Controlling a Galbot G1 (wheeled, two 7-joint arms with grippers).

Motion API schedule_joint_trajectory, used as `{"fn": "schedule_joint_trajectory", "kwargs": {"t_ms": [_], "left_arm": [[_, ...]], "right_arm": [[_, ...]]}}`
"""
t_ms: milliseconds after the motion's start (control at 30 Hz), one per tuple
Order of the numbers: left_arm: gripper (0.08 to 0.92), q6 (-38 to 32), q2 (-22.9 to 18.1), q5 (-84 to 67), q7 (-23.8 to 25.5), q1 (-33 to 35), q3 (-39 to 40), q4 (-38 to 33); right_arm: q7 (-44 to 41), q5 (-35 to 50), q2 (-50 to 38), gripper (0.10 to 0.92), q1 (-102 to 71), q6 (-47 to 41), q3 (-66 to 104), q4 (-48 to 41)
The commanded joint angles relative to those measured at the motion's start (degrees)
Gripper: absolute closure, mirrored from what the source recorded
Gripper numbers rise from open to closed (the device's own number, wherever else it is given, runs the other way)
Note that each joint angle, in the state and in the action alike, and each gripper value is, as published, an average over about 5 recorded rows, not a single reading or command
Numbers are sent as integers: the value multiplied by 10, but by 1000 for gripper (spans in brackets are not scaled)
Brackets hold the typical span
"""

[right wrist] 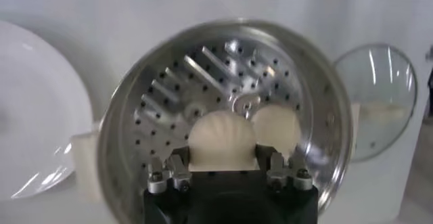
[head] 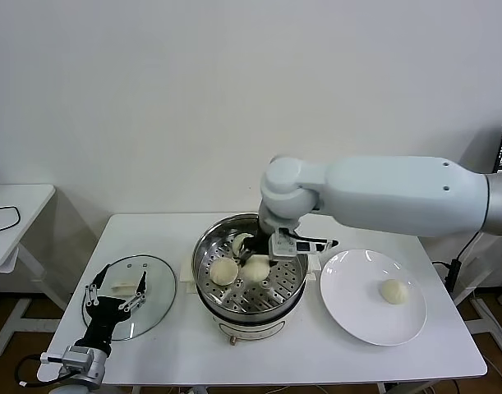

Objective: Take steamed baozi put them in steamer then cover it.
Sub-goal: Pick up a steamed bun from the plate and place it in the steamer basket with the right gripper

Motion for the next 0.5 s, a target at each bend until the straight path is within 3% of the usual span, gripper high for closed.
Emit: {"fn": "schedule_joint_trajectory", "kwargs": {"t_ms": [33, 500], "left_arm": [[177, 0, 0, 0, 1, -1, -3, 8], [177, -2, -2, -1, 3, 1, -10, 10]], "right_arm": [[9, -4, 24, 357, -28, 12, -9, 9], [-15, -15, 38, 355, -64, -5, -11, -22]]}}
